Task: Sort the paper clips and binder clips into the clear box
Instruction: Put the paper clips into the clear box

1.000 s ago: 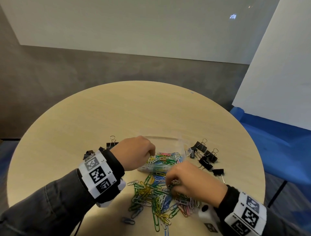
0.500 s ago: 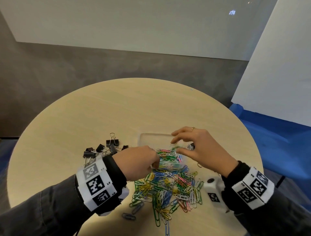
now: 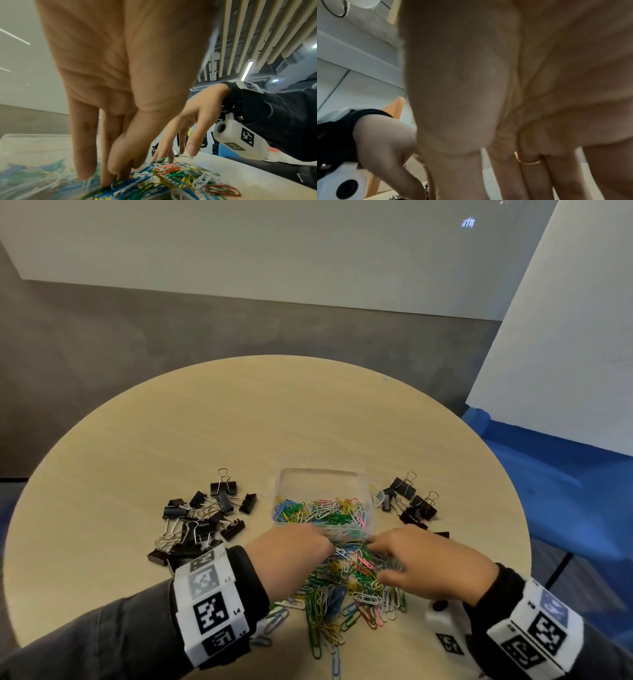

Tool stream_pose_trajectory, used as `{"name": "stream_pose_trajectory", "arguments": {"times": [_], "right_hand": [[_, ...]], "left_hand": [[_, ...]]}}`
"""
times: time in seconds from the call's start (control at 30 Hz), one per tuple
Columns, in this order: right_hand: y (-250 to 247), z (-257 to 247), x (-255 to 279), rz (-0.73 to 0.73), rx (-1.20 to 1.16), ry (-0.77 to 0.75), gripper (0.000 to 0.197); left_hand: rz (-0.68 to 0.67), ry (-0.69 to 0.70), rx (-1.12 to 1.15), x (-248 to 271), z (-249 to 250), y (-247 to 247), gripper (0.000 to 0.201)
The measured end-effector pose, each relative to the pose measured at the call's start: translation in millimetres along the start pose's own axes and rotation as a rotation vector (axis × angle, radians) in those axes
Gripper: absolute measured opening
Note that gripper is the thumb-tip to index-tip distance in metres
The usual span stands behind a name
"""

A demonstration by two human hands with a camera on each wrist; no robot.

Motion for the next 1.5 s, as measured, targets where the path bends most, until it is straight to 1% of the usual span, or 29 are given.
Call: {"name": "stream_pose_trajectory", "arguments": {"times": [0.07,0.1,0.13,0.2,0.27,0.3,0.37,0.43,0.47,0.53,0.6,0.67,0.73,0.83,0.9,0.97,1.03,1.2,1.27,1.37,1.43,1.5], "right_hand": [[4.0,-6.1,0.3,-0.006,0.000,-0.013,0.032],[5.1,-9.5,0.5,-0.010,-0.008,-0.027,0.029],[4.4,-12.7,1.5,-0.016,-0.019,-0.044,0.029],[-0.8,-13.1,6.0,-0.018,-0.053,-0.044,0.040],[-7.5,-4.7,11.7,0.008,-0.050,0.017,0.053],[-8.9,0.2,14.5,0.011,-0.026,0.062,0.062],[-5.6,6.8,18.3,-0.024,0.033,0.148,0.077],[3.7,5.0,17.1,-0.057,0.055,0.172,0.087],[8.2,0.6,14.9,-0.060,0.047,0.161,0.091],[13.9,-9.3,9.1,-0.030,0.019,0.112,0.094],[15.7,-15.6,3.3,0.012,-0.002,0.056,0.087],[16.3,-17.6,-1.5,0.043,-0.019,-0.004,0.075],[17.2,-17.5,-5.2,0.066,-0.023,-0.058,0.064],[15.3,-15.9,-7.5,0.117,-0.023,-0.101,0.052],[12.2,-13.4,-8.8,0.150,-0.010,-0.110,0.044],[7.4,-10.4,-9.3,0.161,-0.011,-0.107,0.031],[1.9,-8.4,-8.7,0.166,-0.039,-0.110,0.021],[-17.1,-2.4,-4.9,0.147,-0.125,-0.119,0.015],[-35.3,1.1,-4.1,0.204,-0.138,-0.130,0.012],[-61.9,3.6,-7.3,0.377,-0.133,-0.161,0.011],[-69.0,1.7,-14.8,0.488,-0.148,-0.193,0.008],[-65.6,-0.4,-25.8,0.535,-0.168,-0.213,0.008]], "left_hand": [[-0.011,0.003,0.027,0.6,0.1,-1.6,0.048],[-0.025,0.004,0.041,0.9,-0.7,-2.0,0.046],[-0.036,0.001,0.051,1.0,-2.3,-1.9,0.043],[-0.036,-0.021,0.051,2.1,-5.5,-4.4,0.035],[-0.029,-0.047,0.047,4.5,-6.9,-8.6,0.029],[-0.039,-0.053,0.054,5.9,-6.8,-9.2,0.038],[-0.084,-0.052,0.093,8.2,-4.2,-6.7,0.067],[-0.096,-0.015,0.132,8.7,2.7,-2.9,0.089],[-0.093,0.006,0.136,8.0,6.4,0.0,0.096],[-0.081,0.026,0.103,6.3,12.8,5.8,0.100],[-0.043,0.022,0.062,5.1,18.1,8.6,0.093],[-0.008,0.007,0.050,4.3,20.8,10.1,0.082],[0.001,-0.004,0.078,3.3,19.9,10.2,0.074],[0.008,-0.006,0.151,0.2,15.5,4.9,0.064],[0.031,-0.018,0.169,-1.8,12.2,0.7,0.052],[0.037,-0.034,0.145,-3.6,8.5,-0.2,0.041],[0.045,-0.043,0.134,-5.2,3.9,0.3,0.034],[0.089,-0.049,0.183,-6.1,-2.5,-5.8,0.024],[0.104,-0.043,0.213,-5.7,-3.6,-9.2,0.022],[0.106,-0.053,0.259,-4.5,-6.9,-13.0,0.023],[0.109,-0.053,0.288,-3.8,-8.3,-16.5,0.024],[0.115,-0.043,0.302,-2.4,-8.4,-21.4,0.024]]}}
Point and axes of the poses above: each hand's wrist, its own x-axis away from the middle knuckle, its own y-axis out of the palm, z = x × y, the point moved 5 cm from there along -x, towards the middle knuckle, and after that the axes turned 8 degrees about -y, right-handed, at the moved point
